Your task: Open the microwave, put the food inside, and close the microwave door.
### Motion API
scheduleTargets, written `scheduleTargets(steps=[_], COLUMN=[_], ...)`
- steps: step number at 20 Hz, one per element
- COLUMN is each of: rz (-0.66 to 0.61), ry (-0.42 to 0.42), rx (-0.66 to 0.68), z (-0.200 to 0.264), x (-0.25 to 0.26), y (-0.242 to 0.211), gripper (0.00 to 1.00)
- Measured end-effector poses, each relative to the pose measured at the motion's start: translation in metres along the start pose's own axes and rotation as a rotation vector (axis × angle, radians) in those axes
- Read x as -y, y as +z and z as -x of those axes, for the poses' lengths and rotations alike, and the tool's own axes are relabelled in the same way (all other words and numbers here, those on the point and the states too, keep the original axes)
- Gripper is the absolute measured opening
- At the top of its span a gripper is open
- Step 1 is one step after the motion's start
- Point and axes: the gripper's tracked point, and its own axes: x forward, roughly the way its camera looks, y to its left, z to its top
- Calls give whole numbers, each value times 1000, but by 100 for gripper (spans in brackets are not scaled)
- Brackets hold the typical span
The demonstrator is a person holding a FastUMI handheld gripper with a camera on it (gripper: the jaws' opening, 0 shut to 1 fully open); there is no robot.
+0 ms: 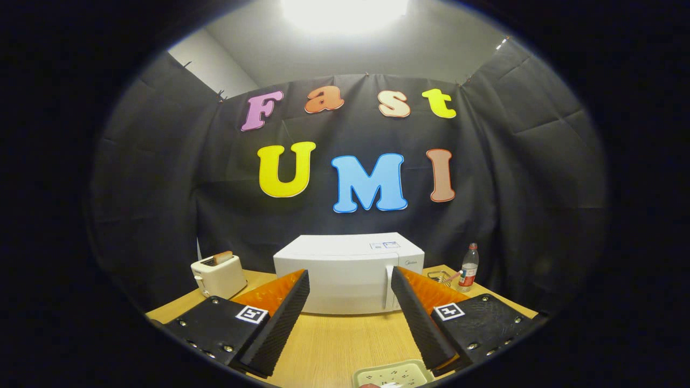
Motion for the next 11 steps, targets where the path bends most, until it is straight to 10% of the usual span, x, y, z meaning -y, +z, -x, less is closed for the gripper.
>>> scheduleTargets(steps=[11], rz=[9], ry=[34], rx=[25], z=[3], x=[3], y=[9], gripper=[96])
